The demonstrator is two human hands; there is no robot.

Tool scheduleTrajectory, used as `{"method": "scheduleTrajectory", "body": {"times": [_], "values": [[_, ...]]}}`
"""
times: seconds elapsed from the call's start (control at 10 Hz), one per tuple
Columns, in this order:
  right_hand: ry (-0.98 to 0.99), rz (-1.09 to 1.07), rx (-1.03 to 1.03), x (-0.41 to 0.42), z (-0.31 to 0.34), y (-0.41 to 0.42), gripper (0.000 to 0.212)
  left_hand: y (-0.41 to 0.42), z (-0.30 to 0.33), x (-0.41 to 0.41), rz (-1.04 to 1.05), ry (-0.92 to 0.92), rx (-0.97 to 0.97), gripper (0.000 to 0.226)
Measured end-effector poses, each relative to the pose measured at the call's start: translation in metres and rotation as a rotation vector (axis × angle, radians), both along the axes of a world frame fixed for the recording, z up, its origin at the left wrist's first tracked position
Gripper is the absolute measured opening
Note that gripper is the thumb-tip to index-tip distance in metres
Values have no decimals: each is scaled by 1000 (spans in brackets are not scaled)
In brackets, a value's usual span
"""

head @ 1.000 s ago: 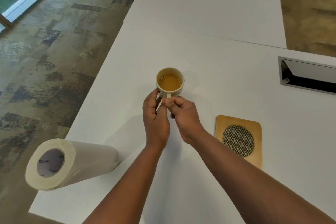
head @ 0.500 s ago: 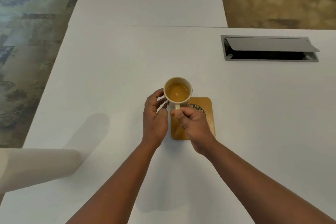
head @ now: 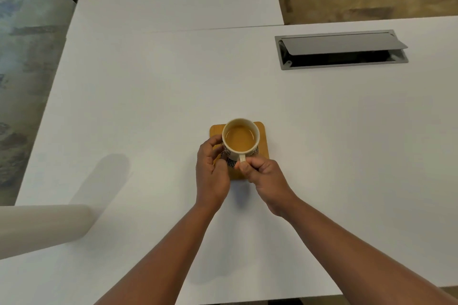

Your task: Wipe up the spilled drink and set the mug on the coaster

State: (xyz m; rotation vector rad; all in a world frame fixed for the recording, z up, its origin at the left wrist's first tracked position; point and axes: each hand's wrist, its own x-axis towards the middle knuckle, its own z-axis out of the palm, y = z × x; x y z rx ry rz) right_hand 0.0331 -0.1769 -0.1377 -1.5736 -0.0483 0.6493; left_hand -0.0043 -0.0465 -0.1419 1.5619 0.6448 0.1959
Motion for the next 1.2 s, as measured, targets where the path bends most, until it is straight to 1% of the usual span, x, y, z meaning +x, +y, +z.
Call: {"method": "scheduleTrajectory", "body": {"times": [0.3,0.4,0.5,0.6,0.7,0.8,0.9,1.0,1.1,1.2], "values": [[12,50,-19,4,1,-2,15,0,-4,2,-3,-15,38,53],[49,47,-12,5,2,-4,17,1,-1,5,4,-13,56,48],[128,-3,35,9,3,-7,23,3,1,9,22,-25,56,41],[170,-151,39,18,5,-8,36,4,5,16,44,-25,65,21],[139,-285,-14,23,3,-6,41,4,5,20,57,-19,82,16],[58,-397,-106,30,1,-4,37,4,6,24,69,-12,107,15],[53,-383,-136,32,2,-3,36,5,6,26,62,-24,112,16],[108,-396,-124,32,11,-2,34,8,6,24,31,11,160,25],[60,-411,-133,36,21,2,28,16,12,28,6,42,315,36],[-118,-390,-233,43,45,7,27,25,39,38,-130,76,677,48]]}}
